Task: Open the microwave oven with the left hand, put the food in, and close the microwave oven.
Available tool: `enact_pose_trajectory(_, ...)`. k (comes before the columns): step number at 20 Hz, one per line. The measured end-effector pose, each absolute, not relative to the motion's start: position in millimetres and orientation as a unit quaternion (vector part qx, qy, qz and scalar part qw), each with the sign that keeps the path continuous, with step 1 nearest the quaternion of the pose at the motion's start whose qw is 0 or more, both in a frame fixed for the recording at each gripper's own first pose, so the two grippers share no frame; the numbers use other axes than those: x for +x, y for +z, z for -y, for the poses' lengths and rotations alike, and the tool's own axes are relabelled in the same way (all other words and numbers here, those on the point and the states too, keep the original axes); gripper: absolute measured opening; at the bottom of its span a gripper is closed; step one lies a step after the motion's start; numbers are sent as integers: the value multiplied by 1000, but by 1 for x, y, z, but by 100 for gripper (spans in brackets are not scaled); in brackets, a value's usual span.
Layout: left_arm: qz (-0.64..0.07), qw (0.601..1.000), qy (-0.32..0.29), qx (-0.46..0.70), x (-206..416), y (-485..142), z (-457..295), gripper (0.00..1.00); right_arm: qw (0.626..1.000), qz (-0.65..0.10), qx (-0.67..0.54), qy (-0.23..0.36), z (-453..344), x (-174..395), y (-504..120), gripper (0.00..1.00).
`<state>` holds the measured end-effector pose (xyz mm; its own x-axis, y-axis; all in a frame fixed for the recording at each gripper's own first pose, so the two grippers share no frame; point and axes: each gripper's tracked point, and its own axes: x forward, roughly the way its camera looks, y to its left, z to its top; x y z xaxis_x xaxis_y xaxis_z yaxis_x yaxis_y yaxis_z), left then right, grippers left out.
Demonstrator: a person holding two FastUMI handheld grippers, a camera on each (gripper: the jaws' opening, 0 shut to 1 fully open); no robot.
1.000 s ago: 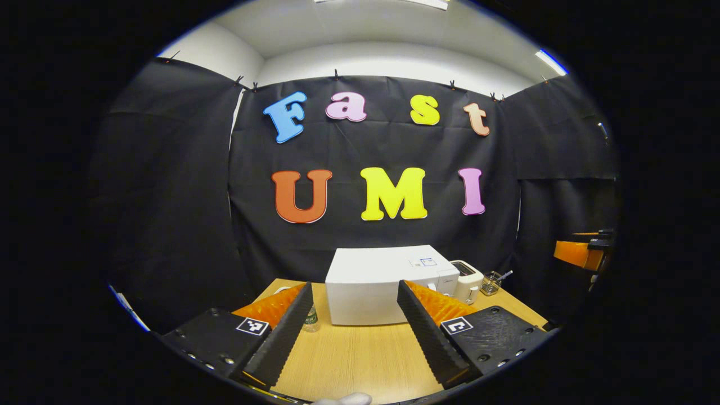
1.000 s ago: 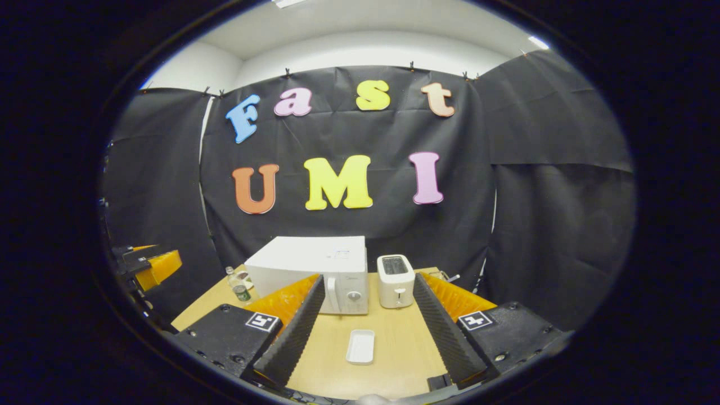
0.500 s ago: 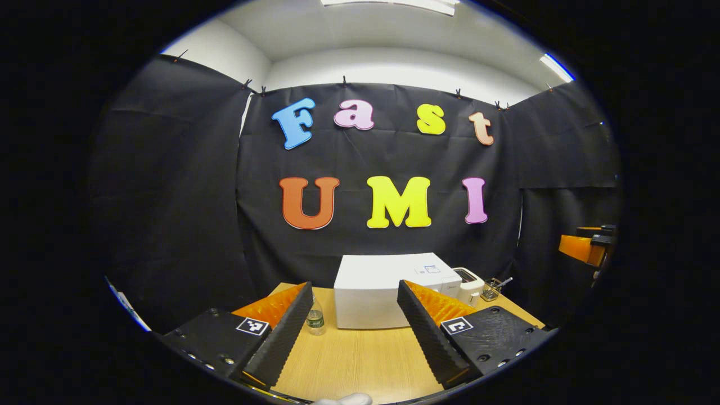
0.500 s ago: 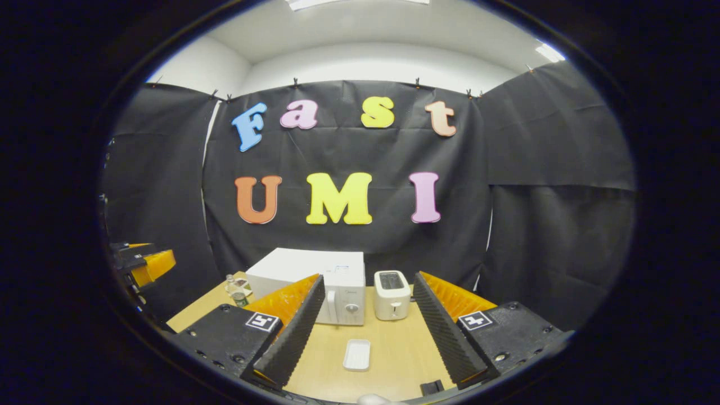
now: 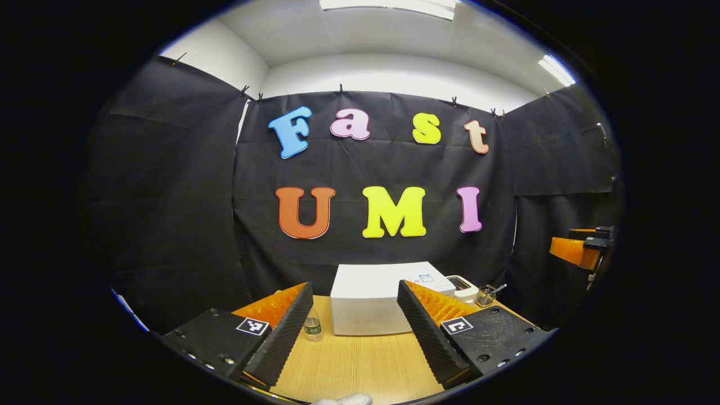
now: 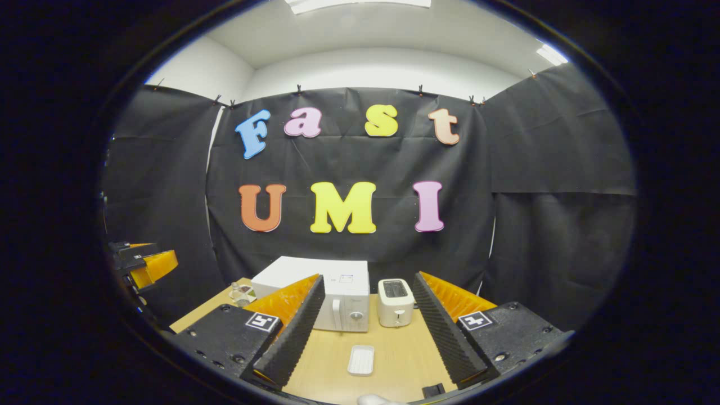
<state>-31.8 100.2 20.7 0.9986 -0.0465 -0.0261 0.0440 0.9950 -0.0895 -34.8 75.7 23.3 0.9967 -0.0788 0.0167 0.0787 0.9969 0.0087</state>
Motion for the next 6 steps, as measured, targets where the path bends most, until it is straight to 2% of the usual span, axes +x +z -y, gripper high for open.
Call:
enact_pose_trajectory(1, -13, 999, -23, -44, -32, 23, -101, 95, 999, 10, 6, -38, -77, -34, 26, 90)
enact_pose_trajectory(6, -6, 999, -22, -46, -27, 29, -104, 95, 999, 13, 10, -33, -86, -31, 31, 91)
